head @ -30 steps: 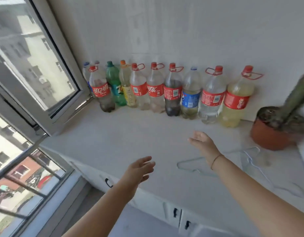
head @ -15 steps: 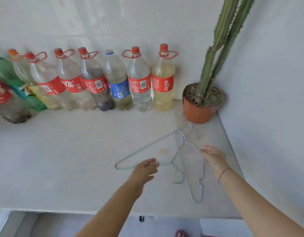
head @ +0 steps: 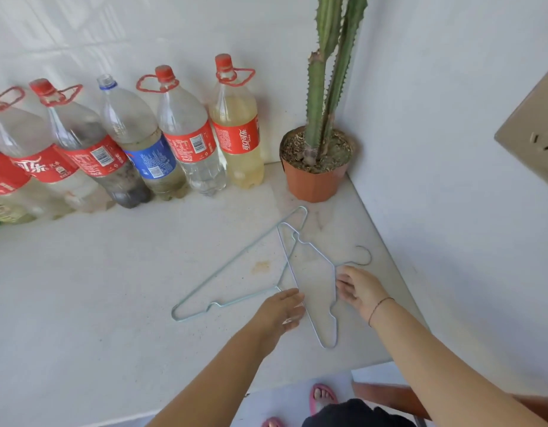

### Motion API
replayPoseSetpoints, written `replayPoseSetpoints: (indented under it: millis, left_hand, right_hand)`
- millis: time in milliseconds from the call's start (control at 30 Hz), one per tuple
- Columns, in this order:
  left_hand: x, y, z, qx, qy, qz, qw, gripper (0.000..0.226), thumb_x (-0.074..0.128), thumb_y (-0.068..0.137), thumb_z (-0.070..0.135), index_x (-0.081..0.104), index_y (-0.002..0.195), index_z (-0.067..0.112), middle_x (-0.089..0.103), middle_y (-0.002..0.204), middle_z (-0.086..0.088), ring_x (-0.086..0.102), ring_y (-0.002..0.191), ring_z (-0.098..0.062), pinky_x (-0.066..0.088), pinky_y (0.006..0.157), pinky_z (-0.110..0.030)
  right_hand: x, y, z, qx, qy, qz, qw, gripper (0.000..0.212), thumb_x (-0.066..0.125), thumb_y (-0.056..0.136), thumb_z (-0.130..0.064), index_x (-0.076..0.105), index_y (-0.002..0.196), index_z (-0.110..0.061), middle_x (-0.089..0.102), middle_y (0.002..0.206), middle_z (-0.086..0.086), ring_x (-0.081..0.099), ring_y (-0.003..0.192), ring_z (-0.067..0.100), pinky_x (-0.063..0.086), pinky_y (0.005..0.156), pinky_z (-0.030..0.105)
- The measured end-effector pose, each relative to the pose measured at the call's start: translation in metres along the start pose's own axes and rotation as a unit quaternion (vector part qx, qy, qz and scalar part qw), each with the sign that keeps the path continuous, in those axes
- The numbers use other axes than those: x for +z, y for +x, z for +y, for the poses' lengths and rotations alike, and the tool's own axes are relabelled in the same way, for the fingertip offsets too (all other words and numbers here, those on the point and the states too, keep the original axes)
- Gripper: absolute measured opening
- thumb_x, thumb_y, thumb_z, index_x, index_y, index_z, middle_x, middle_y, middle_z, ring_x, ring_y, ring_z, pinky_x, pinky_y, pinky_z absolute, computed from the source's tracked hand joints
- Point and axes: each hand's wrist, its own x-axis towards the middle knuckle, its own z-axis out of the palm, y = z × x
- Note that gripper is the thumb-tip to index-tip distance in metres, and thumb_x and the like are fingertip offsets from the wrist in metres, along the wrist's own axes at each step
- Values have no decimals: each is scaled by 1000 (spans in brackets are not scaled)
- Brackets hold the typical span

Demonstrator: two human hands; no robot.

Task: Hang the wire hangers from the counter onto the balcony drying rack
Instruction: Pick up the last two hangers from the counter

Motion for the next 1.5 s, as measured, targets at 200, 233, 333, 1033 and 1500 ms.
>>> replayPoseSetpoints:
  millis: [200, 233, 333, 1033, 1500]
  left_hand:
    - [-2, -1, 2, -10, 1, 2, 1000, 38, 65, 86, 23, 58, 122, 14, 65, 108, -3, 61, 99, -19, 48, 76, -27]
    - [-5, -1, 4, -2, 6, 9, 1000, 37, 66, 86, 23, 58, 121, 14, 66, 110, -3, 62, 100, -19, 48, 77, -27]
    - [-19, 1, 14, 71, 69, 81, 992, 35, 62, 89, 19, 57, 122, 11, 64, 113, -4, 60, 102, -18, 47, 83, -27]
    - [-71, 28, 18, 193, 524, 196, 806, 8, 71, 80, 29, 69, 86, 32, 62, 95, 9, 53, 97, -12, 45, 90, -35]
    - [-76, -10, 34, 265, 412, 216, 845, 6, 60, 89, 22, 65, 94, 22, 66, 88, 7, 60, 84, -9, 43, 72, -19]
  right_hand:
    - [2, -6, -1, 36, -50, -12, 998, 19, 52, 92, -29, 59, 80, -16, 63, 78, 4, 48, 61, 9, 28, 48, 19]
    - [2, -6, 0, 34, -58, -18, 998, 20, 52, 92, -31, 61, 84, -16, 63, 77, 4, 48, 62, 10, 28, 49, 20]
    - [2, -11, 1, 23, -22, -51, 998, 22, 50, 93, -31, 63, 94, -14, 55, 69, 2, 45, 61, 12, 36, 56, 22]
    - [-35, -43, -10, -72, 55, -59, 994, 23, 41, 96, -23, 59, 99, -11, 40, 53, -2, 32, 43, 8, 26, 38, 18]
    - [-16, -57, -15, -73, 61, -99, 991, 23, 42, 95, -24, 61, 101, -12, 44, 58, 0, 37, 44, 8, 29, 41, 18]
